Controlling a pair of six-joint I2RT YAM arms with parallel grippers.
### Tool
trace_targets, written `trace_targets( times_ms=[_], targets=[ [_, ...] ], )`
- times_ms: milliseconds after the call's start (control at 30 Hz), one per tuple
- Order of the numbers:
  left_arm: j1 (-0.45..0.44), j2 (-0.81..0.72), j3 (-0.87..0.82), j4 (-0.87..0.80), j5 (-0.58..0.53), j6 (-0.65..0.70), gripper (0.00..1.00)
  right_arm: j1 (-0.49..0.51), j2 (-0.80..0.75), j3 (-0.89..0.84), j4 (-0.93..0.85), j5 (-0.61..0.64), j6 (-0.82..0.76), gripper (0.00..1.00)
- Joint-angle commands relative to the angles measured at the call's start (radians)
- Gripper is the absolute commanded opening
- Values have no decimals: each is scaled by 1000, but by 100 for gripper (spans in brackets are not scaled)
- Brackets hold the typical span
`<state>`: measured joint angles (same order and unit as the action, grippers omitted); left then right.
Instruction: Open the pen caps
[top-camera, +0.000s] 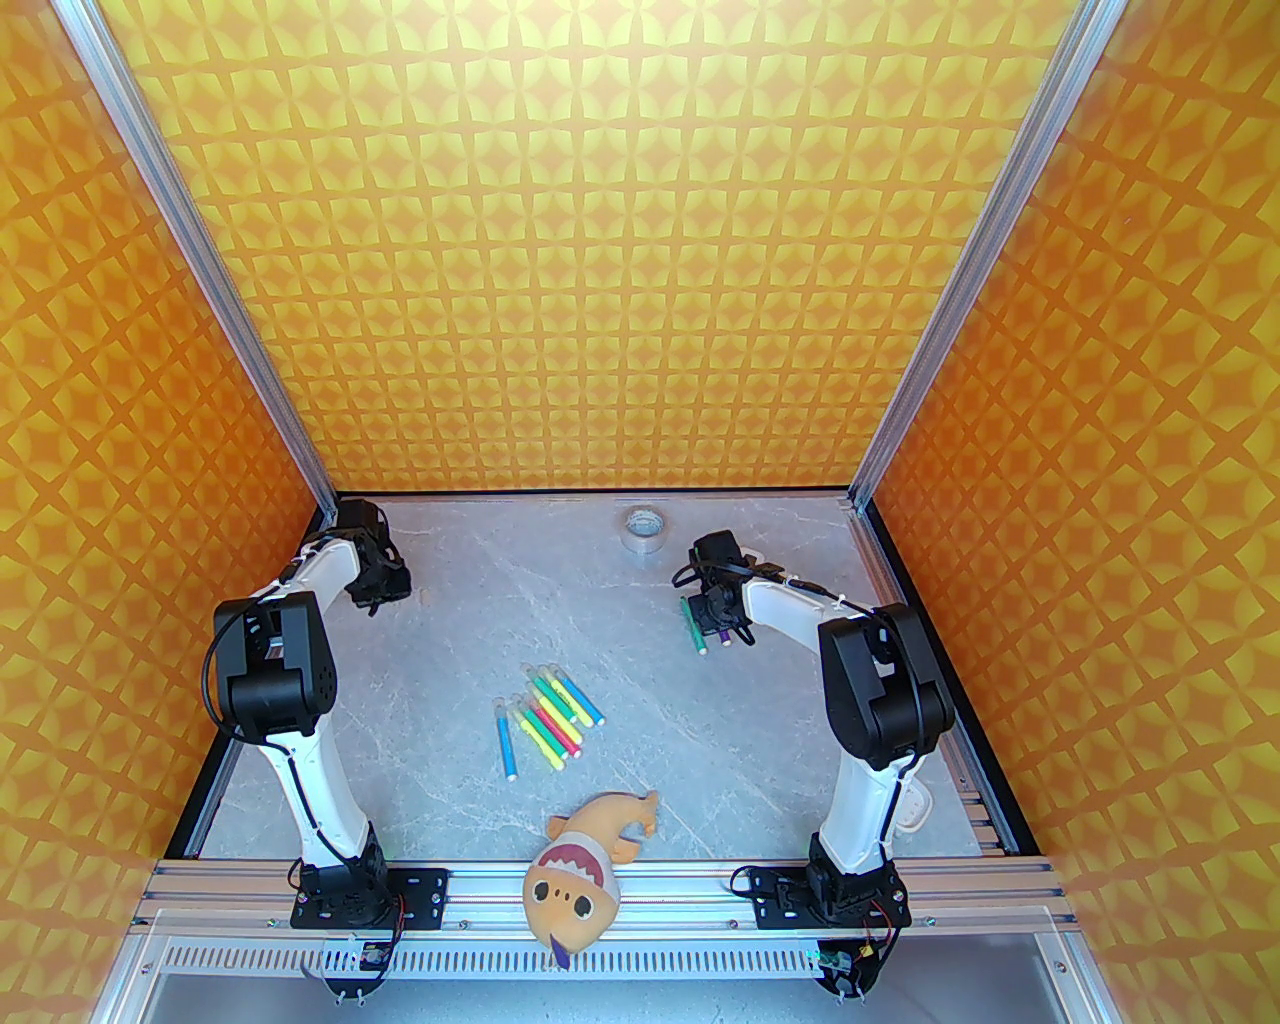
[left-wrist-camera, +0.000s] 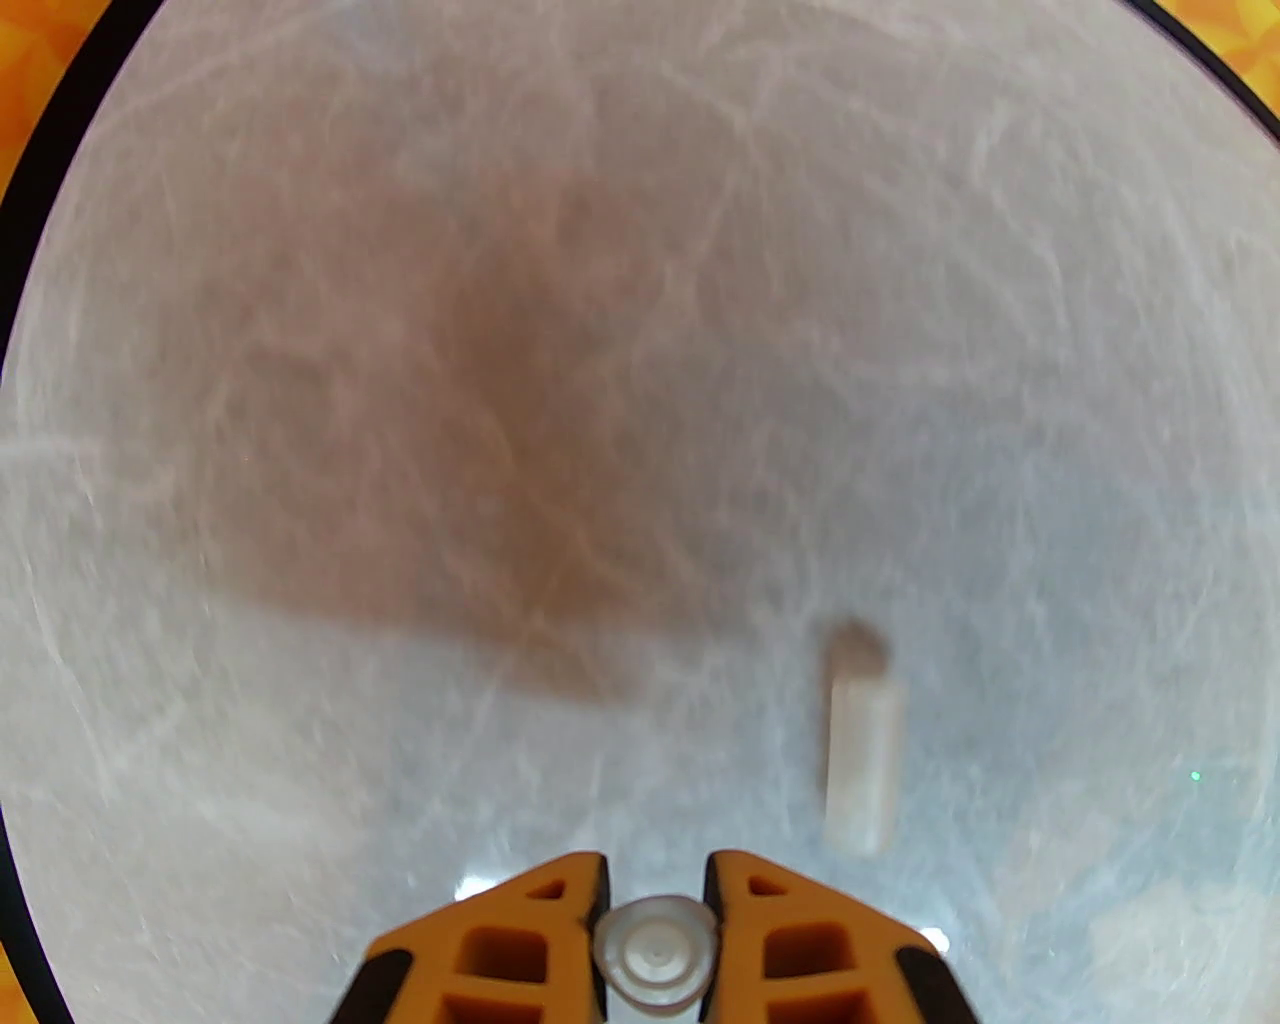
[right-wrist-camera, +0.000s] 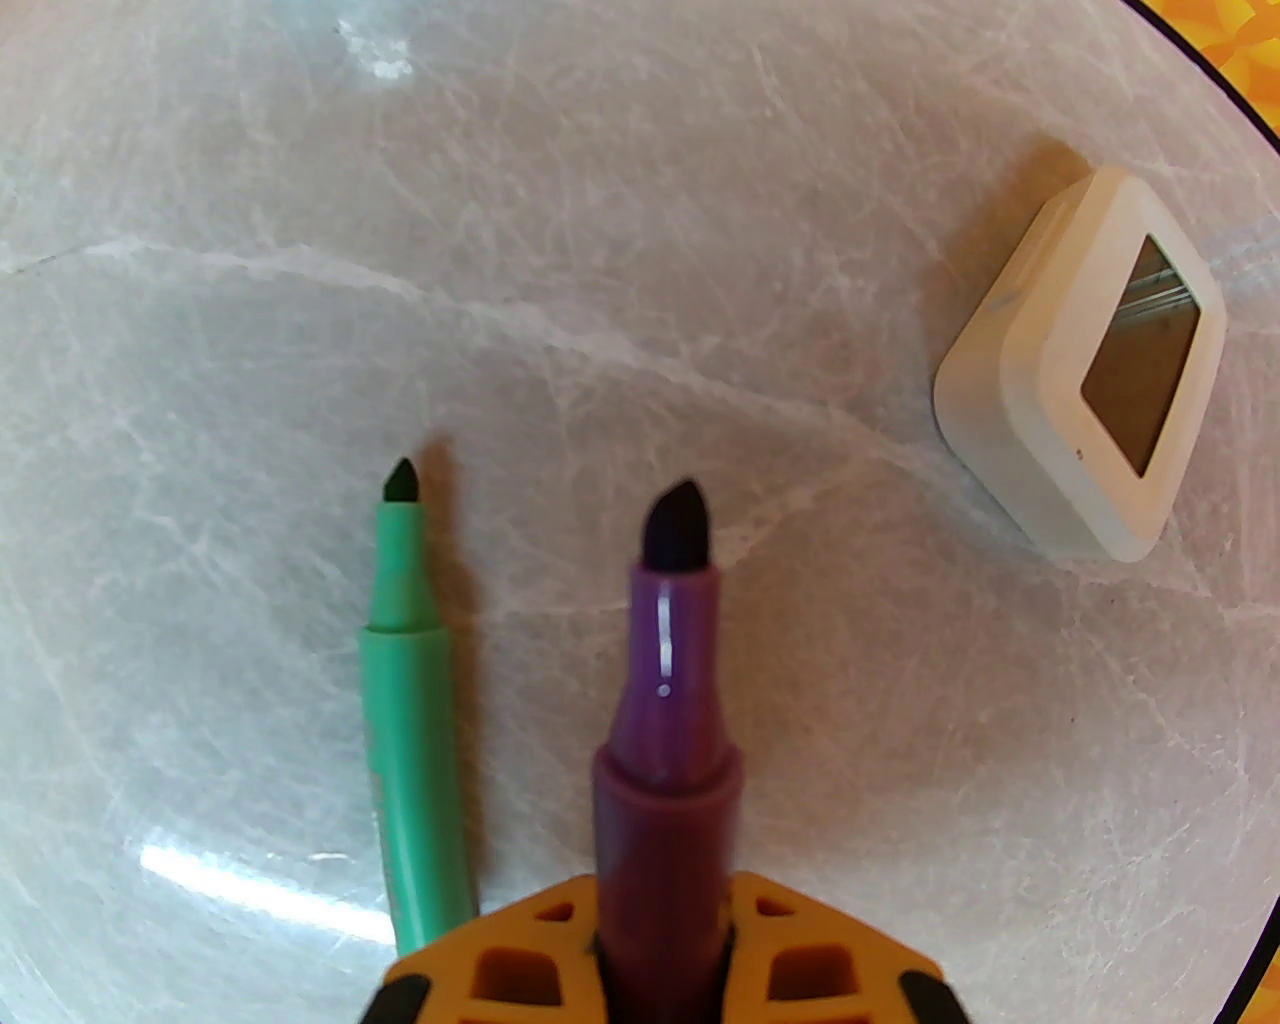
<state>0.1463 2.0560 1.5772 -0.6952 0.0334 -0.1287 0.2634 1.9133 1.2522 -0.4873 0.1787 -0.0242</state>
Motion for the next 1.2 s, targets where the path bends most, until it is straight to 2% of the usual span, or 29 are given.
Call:
trace_targets(
  times_ms=[0, 500, 1167],
  targets=[
    [7, 29, 32, -47, 24, 26, 5, -11, 22, 30, -15, -20, -7, 5],
    [8, 103, 79, -83, 115, 31, 13, -16, 67, 62, -44, -51, -15, 10],
    [7, 139, 77, -93, 119, 37, 25, -19, 98, 81, -63, -57, -19, 19]
  ],
)
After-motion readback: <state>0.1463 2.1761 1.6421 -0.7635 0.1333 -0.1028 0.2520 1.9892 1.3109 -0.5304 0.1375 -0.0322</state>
